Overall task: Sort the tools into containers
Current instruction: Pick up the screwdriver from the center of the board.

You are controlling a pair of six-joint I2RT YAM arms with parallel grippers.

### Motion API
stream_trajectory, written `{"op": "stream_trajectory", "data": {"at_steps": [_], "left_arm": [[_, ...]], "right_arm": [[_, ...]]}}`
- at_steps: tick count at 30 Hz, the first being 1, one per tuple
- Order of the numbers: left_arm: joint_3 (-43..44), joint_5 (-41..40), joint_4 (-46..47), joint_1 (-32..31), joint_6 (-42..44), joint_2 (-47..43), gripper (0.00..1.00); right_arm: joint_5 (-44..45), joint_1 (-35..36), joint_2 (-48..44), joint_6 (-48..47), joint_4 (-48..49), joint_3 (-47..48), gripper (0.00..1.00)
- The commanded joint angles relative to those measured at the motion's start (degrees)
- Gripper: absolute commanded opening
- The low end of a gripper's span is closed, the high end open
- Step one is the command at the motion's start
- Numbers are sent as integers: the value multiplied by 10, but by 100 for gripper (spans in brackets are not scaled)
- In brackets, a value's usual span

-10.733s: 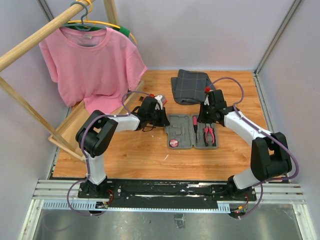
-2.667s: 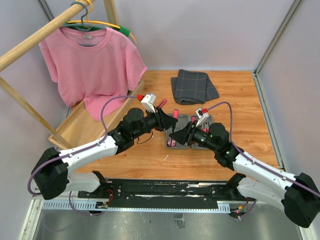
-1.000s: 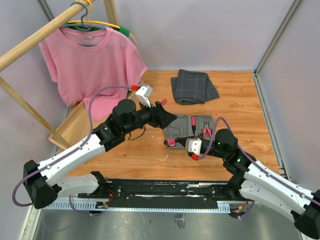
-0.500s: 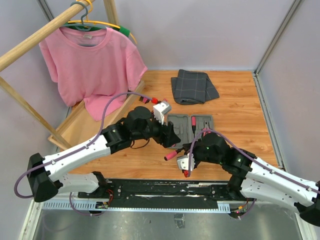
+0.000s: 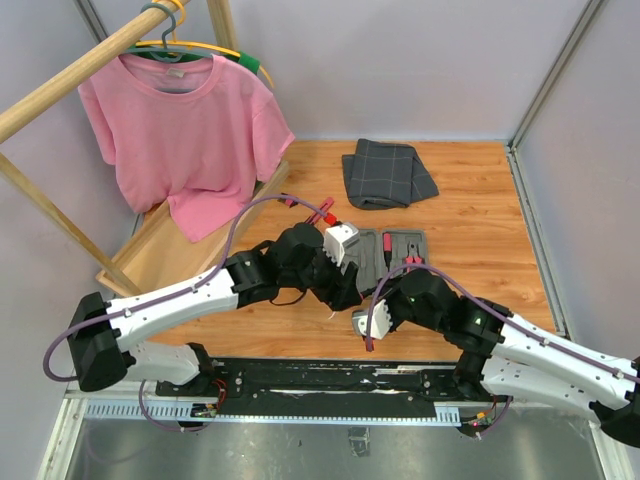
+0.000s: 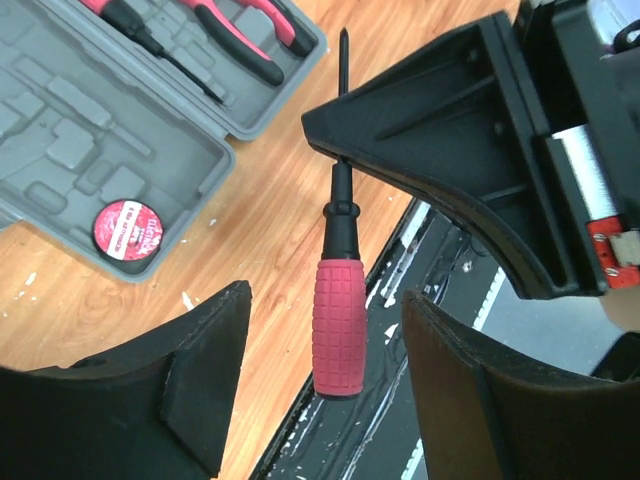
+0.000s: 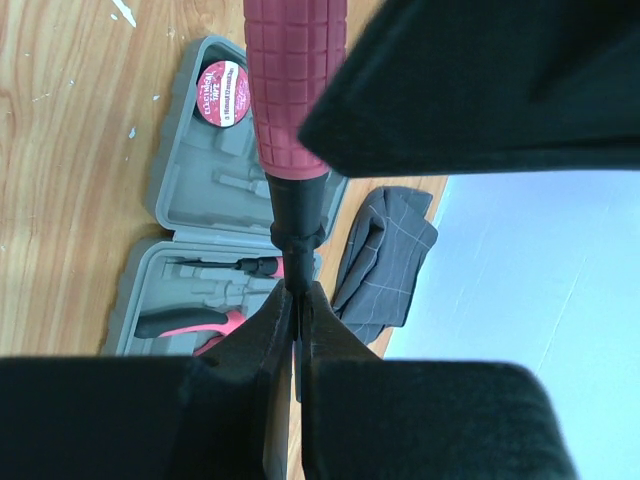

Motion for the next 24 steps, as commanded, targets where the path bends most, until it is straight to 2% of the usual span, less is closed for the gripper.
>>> {"op": "stream_trajectory", "data": {"at_steps": [1, 7, 11, 17, 20, 24], "left_arm": [[1, 28, -4, -9, 15, 24, 64], [3, 20, -4, -10, 21, 33, 50], [12, 4, -9, -10, 23, 35, 26], [19, -8, -15, -10, 25, 37, 7], [19, -25, -16, -10, 23, 38, 1], [19, -82, -12, -9, 14, 39, 1]], "right_arm": [[27, 13, -14, -19, 4, 21, 1], [19, 15, -31, -20, 9, 17, 3], [16, 15, -34, -18, 10, 14, 6], [8, 16, -49, -10, 27, 4, 16], [-2, 16, -58, 3, 30, 3, 26], [-29, 16, -80, 27, 30, 7, 34]]}}
